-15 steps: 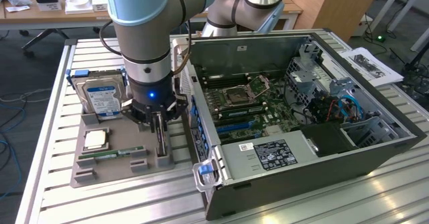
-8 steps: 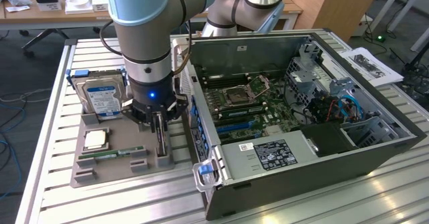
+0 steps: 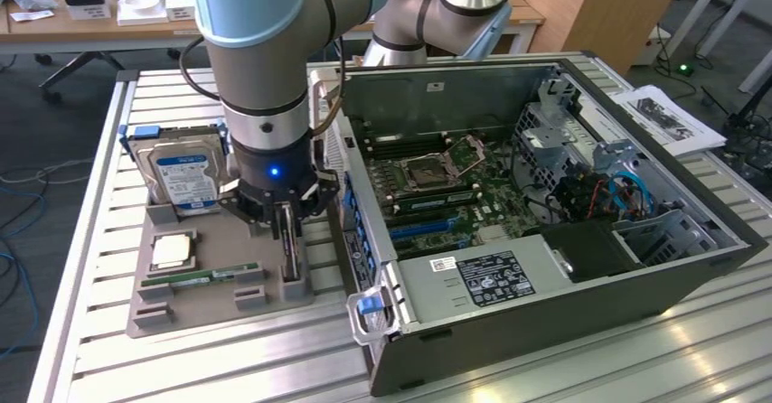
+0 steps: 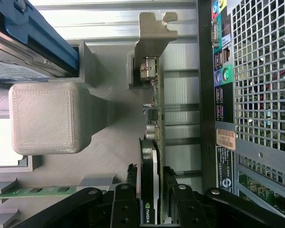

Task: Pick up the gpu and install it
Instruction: 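Pick up the gpu and move the gpu toward the slot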

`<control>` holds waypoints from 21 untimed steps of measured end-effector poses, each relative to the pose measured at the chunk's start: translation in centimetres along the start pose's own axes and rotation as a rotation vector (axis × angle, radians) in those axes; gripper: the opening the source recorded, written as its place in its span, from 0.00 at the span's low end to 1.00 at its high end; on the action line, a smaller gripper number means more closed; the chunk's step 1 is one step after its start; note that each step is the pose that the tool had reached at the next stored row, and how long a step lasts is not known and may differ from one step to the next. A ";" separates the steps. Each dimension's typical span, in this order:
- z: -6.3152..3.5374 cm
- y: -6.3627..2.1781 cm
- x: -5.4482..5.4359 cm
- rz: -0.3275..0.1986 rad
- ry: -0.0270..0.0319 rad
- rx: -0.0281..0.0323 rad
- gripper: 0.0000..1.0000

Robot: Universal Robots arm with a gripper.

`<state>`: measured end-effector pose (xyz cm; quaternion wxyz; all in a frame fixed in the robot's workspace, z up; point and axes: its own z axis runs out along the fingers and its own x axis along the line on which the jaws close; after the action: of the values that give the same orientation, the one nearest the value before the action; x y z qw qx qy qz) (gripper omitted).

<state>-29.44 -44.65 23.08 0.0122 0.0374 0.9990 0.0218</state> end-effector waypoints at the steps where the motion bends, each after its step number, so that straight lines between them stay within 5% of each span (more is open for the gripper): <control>1: 0.00 0.00 0.0 0.000 -0.0001 0.0000 0.35; 21: 0.31 0.23 0.0 0.001 0.0001 -0.0019 0.35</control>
<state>-29.44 -44.40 22.78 0.0122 0.0378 0.9990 0.0228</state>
